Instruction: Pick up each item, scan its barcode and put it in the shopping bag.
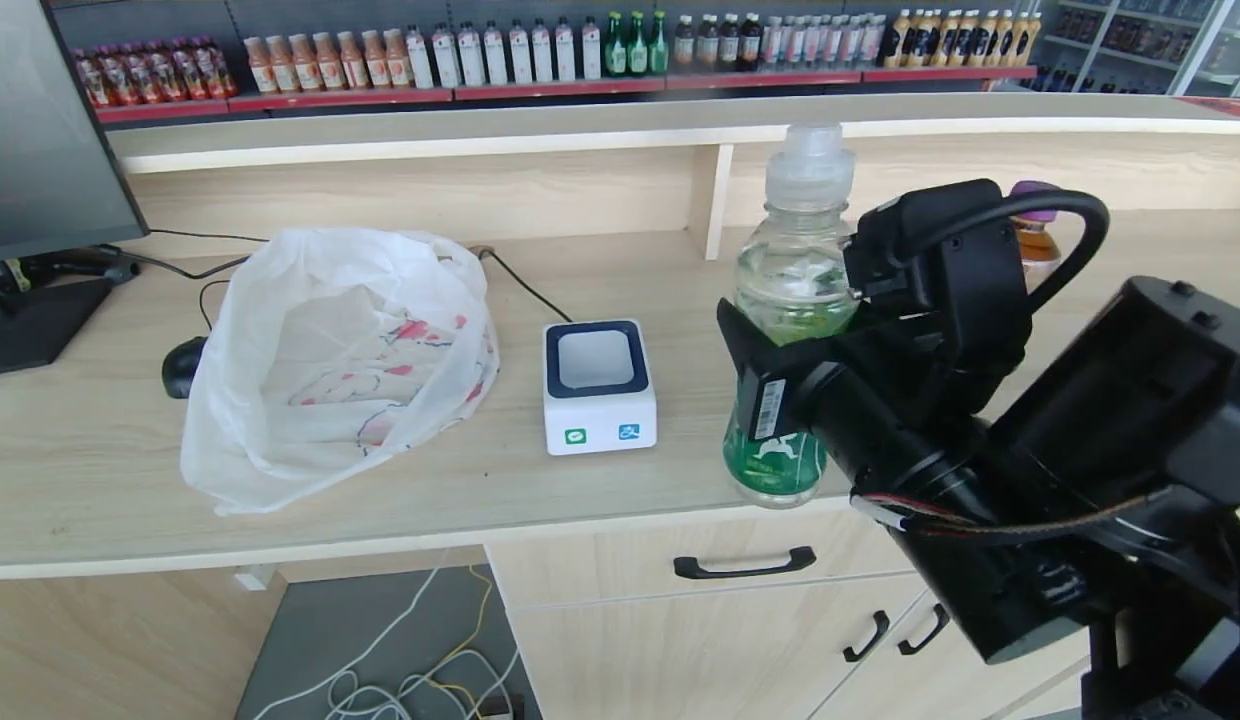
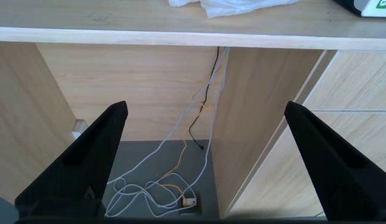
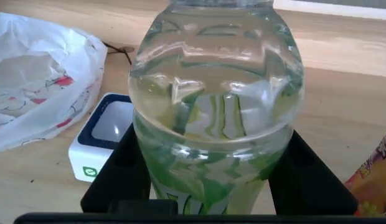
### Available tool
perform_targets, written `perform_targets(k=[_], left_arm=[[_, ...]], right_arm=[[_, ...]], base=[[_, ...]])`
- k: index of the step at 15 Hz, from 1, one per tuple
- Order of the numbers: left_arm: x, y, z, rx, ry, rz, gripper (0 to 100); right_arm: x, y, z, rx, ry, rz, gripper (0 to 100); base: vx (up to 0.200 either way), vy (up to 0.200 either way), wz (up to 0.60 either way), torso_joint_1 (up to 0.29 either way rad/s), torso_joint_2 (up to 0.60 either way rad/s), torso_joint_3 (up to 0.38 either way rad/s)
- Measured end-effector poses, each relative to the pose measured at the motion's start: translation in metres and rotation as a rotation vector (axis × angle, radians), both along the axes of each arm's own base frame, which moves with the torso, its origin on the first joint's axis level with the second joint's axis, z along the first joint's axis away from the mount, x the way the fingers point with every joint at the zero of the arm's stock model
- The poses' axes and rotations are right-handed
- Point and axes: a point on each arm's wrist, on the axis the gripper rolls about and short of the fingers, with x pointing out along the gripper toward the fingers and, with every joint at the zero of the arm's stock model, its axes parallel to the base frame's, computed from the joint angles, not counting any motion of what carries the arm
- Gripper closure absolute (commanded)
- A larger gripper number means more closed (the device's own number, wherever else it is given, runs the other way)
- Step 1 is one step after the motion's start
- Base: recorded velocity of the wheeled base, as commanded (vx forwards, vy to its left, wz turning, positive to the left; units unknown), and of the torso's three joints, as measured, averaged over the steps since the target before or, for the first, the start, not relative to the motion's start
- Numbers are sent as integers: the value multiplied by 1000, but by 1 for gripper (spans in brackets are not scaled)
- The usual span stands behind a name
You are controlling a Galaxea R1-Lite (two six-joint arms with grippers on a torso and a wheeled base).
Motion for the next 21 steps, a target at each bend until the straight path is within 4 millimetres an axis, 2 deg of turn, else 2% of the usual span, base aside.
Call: perform_targets(k=[3,5,7,9,11,13,18,21], left_arm=[[0,0,0,0,0,0,0],[0,0,0,0,0,0,0],[0,0,0,0,0,0,0],[0,0,0,0,0,0,0],[0,0,0,0,0,0,0],[0,0,0,0,1,0,0],[0,0,0,0,0,0,0],[0,0,0,0,0,0,0]], right_arm=[[19,-8,22,31,-46,103,100],[33,-19,32,63,-70,101,100],[39,-25,33,96,-67,130,100],[45,-32,32,167,-62,261,100],[48,-38,37,271,-88,282,100],[47,-40,40,304,-136,287,100],[50,-40,33,209,-177,251,100],[52,-39,35,226,-193,247,100]], base=[[0,0,0,0,0,0],[0,0,0,0,0,0],[0,0,0,0,0,0],[0,0,0,0,0,0],[0,0,0,0,0,0],[0,0,0,0,0,0],[0,0,0,0,0,0],[0,0,0,0,0,0]])
